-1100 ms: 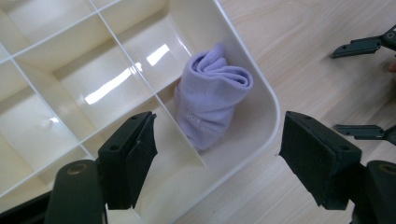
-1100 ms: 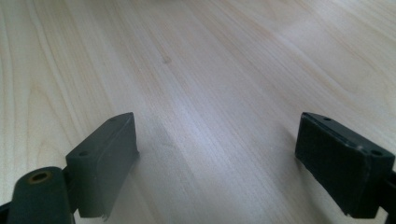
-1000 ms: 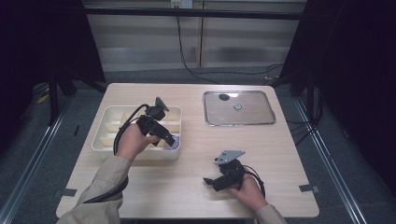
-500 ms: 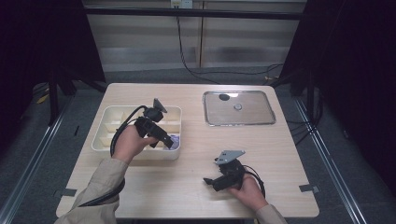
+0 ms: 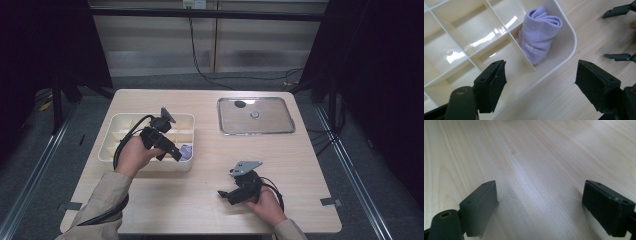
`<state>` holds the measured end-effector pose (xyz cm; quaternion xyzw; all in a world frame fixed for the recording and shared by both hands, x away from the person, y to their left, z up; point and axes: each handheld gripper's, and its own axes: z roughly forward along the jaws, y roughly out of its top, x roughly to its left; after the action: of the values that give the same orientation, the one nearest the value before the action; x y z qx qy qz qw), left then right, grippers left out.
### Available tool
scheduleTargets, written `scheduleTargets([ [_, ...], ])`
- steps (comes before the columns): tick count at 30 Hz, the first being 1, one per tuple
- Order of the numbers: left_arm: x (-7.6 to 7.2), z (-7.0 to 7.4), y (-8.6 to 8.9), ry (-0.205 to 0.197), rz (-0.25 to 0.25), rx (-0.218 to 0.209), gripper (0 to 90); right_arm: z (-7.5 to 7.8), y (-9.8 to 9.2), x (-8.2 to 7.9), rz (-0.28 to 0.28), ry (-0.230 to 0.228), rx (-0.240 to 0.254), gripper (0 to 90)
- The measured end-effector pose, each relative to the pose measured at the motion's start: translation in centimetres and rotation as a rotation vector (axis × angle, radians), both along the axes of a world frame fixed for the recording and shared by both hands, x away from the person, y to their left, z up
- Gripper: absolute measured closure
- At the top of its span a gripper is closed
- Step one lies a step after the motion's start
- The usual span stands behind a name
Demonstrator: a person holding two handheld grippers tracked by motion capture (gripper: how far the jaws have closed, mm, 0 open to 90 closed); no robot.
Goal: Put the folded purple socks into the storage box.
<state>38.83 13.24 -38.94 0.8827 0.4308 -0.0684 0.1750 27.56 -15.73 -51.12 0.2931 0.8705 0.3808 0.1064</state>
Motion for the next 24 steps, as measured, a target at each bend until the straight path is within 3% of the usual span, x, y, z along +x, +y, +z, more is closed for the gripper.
scheduleTargets([
  [14, -0.6, -0.3, 0.8, 0.013, -0.010, -0.002, 23.4, 0.0, 0.0, 0.0, 0.000, 0.000, 0.000, 12.2],
  [18, -0.9, -0.2, 1.0, 0.001, -0.011, 0.012, 23.3, 0.0, 0.0, 0.0, 0.000, 0.000, 0.000, 12.2],
  [24, -1.4, -0.2, 1.2, -0.001, -0.020, 0.001, 22.0, 0.0, 0.0, 0.0, 0.000, 0.000, 0.000, 12.2],
])
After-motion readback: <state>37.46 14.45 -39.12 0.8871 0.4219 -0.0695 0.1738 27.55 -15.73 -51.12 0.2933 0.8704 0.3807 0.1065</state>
